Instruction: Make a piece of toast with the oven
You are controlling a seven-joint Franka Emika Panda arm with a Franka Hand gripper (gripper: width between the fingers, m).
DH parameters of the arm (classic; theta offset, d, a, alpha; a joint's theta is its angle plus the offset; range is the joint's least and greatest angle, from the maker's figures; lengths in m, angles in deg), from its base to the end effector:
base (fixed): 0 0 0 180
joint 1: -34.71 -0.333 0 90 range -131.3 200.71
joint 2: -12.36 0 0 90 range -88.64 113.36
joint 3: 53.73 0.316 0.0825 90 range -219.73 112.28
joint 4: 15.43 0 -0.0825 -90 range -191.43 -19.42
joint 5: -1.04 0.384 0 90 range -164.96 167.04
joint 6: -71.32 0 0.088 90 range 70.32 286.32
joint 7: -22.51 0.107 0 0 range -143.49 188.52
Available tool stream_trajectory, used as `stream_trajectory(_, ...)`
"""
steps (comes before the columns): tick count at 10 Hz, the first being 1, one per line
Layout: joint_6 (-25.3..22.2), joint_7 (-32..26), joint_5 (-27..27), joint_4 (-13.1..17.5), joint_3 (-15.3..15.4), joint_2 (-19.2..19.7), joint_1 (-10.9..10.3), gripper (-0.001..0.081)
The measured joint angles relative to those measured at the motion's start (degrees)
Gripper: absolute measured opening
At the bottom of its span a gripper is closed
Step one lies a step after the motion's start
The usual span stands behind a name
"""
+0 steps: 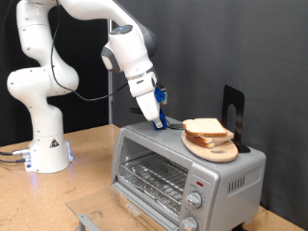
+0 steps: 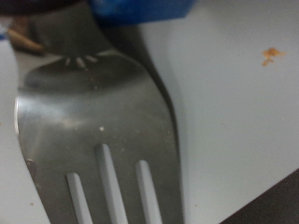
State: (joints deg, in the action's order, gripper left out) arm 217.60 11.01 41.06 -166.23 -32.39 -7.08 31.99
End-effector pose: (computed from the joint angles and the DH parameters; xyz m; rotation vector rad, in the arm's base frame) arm 0.3945 0.1629 0.3750 -2.7653 -0.1085 -0.3122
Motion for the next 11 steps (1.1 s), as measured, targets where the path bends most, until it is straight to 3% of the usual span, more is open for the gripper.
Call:
stream_trajectory(5,-0.8,-0.4,0.0,0.9,0.0,0.9,0.0,0.0795)
stream_trajectory(7,-1.8,-0.9,0.0,1.0,0.0,0.8,0.0,0.0484)
stream_trajectory(11,-4.2,-1.9,-0.2,1.1,-0.2,0.2,0.0,0.0484)
